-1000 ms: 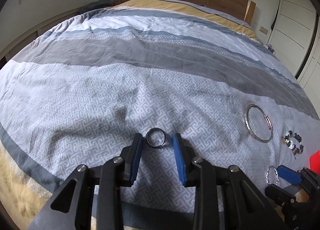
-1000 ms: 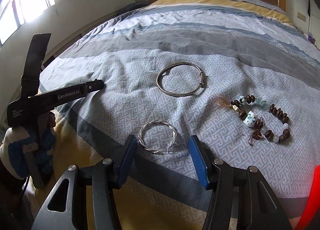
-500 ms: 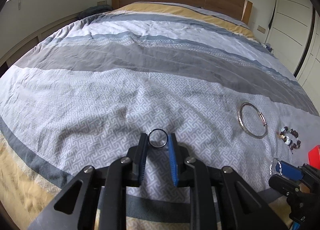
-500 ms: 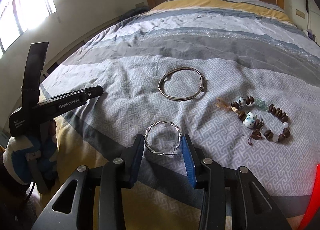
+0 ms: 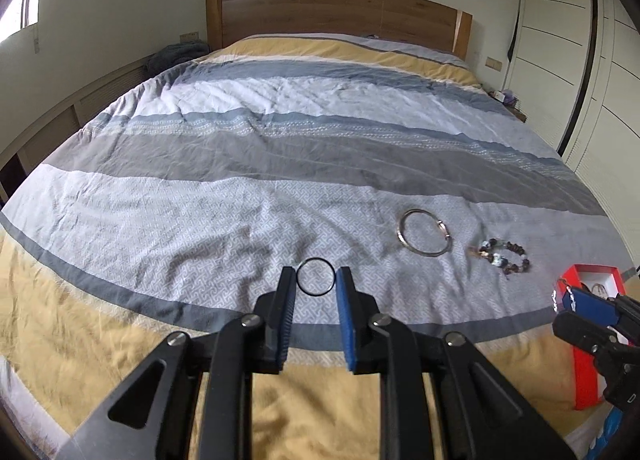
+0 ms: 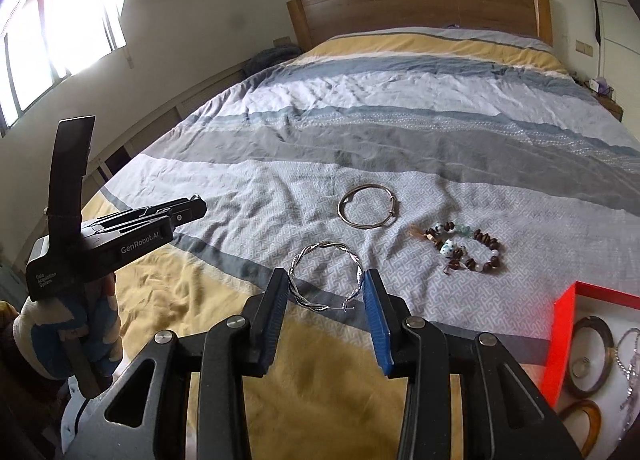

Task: Organize jewelry
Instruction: 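Grasp the small black ring with the left tool while the right tool grasps another twisted silver bangle, then carry the black ring and twisted silver bangle with both tools over the red box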

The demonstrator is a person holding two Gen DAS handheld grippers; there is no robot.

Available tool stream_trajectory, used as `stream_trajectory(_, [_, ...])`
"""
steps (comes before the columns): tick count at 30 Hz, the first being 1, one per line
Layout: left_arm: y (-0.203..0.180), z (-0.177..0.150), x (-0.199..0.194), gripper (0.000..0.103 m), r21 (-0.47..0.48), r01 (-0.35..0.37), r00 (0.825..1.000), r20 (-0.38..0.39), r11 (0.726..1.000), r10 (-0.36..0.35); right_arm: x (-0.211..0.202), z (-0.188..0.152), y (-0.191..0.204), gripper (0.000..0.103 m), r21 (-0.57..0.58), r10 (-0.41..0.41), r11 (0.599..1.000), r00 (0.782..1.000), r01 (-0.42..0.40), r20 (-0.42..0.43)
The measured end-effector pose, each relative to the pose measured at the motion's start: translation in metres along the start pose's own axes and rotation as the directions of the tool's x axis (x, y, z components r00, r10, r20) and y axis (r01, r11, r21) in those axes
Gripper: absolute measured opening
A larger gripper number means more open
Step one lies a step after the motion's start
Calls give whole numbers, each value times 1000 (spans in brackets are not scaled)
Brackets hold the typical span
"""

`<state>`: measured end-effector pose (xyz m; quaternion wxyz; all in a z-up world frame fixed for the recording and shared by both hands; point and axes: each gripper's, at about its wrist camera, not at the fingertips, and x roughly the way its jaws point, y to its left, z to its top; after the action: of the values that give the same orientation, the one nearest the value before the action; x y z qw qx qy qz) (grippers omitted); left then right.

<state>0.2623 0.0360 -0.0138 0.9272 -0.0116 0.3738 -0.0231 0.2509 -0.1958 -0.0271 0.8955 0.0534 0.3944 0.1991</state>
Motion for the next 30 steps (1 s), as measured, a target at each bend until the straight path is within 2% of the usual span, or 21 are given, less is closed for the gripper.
stream_trajectory(8, [-46, -6, -69, 19, 45, 53, 998, 42, 998, -55, -89, -14, 1, 38, 12, -65, 998, 995, 65, 70])
stream_trajectory(14, [-105, -21, -98, 19, 114, 141, 989, 23, 983, -145, -144, -46, -28, 38, 78, -132, 989, 988, 125, 86])
stream_trajectory(20, [-174, -38, -104, 19, 190, 238, 971, -27, 952, -238, -185, -80, -77, 38, 156, -221, 965, 973, 209, 64])
stream_trajectory(24, [-218, -50, -99, 19, 246, 291, 957, -77, 925, -281, -195, -101, -109, 38, 197, -259, 948, 966, 249, 23])
stream_trajectory(30, [-277, -71, -80, 19, 341, 340, 940, -156, 877, -303, -191, -123, -153, 38, 249, -289, 924, 956, 291, -45])
